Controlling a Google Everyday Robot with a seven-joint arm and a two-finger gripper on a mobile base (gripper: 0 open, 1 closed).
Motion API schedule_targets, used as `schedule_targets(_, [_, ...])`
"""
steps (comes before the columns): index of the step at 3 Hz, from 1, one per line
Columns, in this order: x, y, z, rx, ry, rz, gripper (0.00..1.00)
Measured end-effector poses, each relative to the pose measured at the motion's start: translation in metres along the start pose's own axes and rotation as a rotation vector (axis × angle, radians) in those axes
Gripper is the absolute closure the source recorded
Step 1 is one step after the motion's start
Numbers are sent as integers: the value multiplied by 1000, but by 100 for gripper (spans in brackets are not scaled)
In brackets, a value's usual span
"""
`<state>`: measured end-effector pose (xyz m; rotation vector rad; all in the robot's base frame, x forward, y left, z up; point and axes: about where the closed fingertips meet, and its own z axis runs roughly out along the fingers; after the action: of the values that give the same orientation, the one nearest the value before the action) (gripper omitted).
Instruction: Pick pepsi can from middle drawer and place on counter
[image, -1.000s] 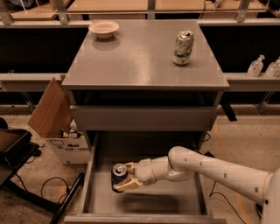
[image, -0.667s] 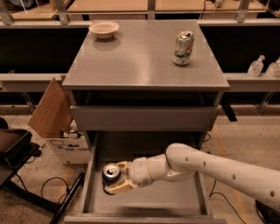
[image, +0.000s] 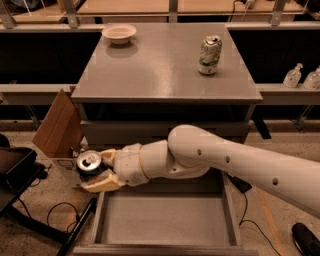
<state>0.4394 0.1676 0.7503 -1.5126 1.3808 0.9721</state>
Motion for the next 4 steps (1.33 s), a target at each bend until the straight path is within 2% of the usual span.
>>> schedule_targets(1, [-71,-51,2,124,13,-9,100])
schedule_targets(2, [-132,-111,0,253,18,3,100])
schedule_targets(3, [-180,-155,-6,323,54,-30,100])
schedule_targets(4, [-183,-197,6,342,134,-24,100])
